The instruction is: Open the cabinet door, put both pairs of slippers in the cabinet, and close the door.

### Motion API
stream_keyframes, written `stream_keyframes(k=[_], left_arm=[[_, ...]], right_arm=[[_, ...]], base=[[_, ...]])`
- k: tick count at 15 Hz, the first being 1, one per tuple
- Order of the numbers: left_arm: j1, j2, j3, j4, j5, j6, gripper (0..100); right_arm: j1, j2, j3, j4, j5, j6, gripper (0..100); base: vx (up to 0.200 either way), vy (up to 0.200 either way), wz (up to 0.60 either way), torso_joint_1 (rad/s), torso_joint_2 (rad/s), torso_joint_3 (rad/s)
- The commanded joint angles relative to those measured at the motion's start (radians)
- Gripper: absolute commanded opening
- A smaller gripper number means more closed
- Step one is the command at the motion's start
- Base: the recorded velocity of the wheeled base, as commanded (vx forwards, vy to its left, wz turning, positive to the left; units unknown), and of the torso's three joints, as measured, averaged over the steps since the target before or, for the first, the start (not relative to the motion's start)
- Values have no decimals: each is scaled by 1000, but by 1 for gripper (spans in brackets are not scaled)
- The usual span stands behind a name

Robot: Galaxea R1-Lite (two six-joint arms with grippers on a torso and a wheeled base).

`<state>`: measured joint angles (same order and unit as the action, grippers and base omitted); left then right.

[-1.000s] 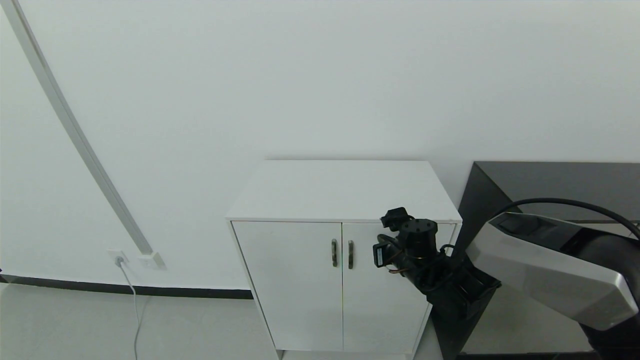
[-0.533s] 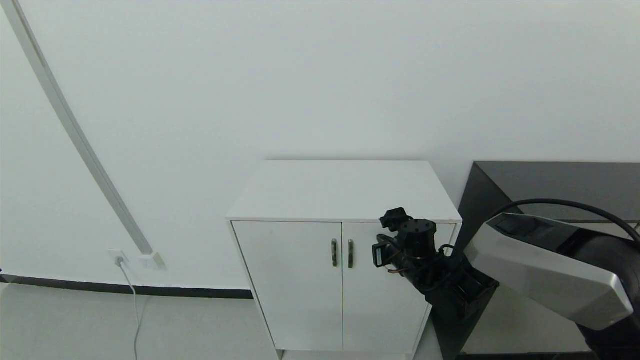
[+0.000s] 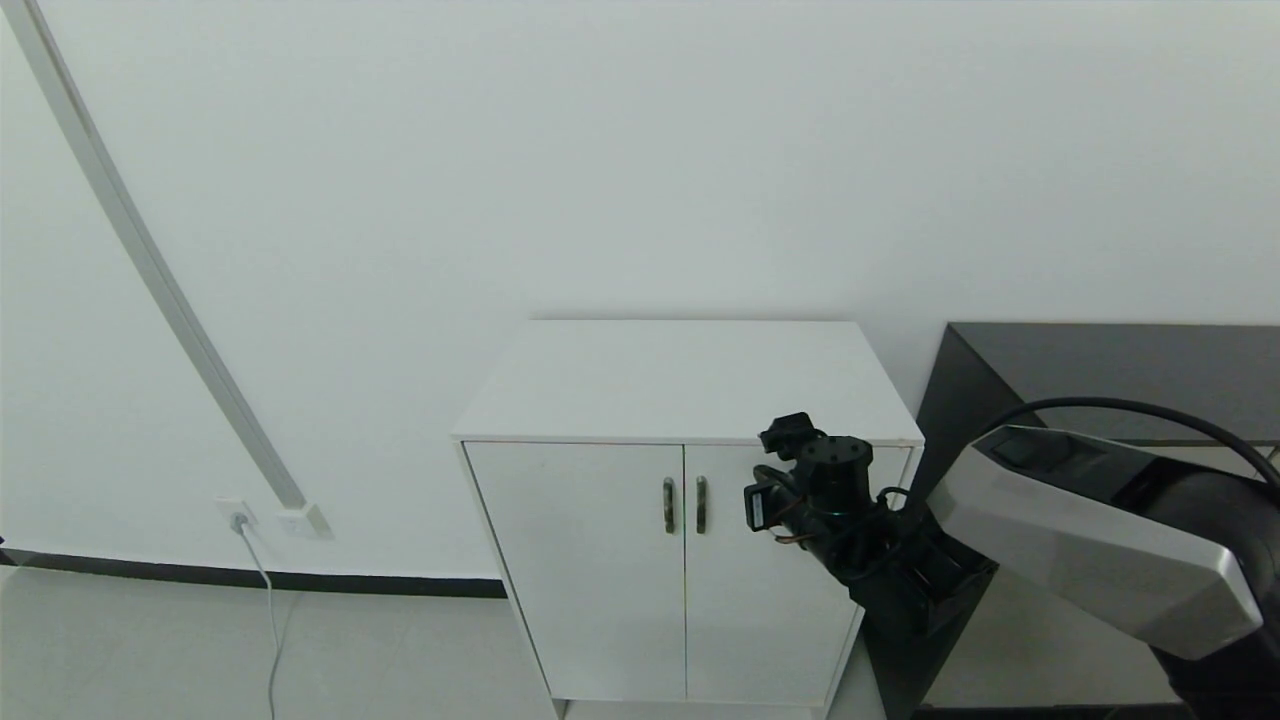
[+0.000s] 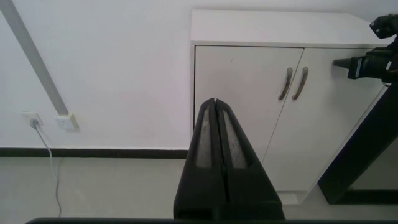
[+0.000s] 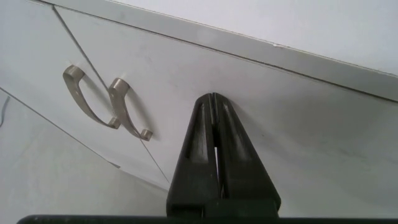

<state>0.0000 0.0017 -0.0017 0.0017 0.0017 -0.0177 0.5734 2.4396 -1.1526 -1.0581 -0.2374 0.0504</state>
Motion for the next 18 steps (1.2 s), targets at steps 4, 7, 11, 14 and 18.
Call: stream_keyframes(k=[4,7,11,14,18], left_arm=[[0,0,0,0,1,-1,0],[0,0,0,0,0,-1,0],[0,0,0,0,0,-1,0],[0,0,0,0,0,-1,0],[0,0,0,0,0,-1,0]], right_arm=[[5,-168,200,-37,-2,0,0],[-24,-358,415,-89,-8,2,0],[-178,-599,698,-141,-16,0,0],[-360,-763,860,-155,-6,2,0],[-529,-976,1038,-148,47,0,0]], base=[[0,0,0,0,0,0],[0,0,0,0,0,0],[0,0,0,0,0,0],[0,0,0,0,0,0],[0,0,0,0,0,0]])
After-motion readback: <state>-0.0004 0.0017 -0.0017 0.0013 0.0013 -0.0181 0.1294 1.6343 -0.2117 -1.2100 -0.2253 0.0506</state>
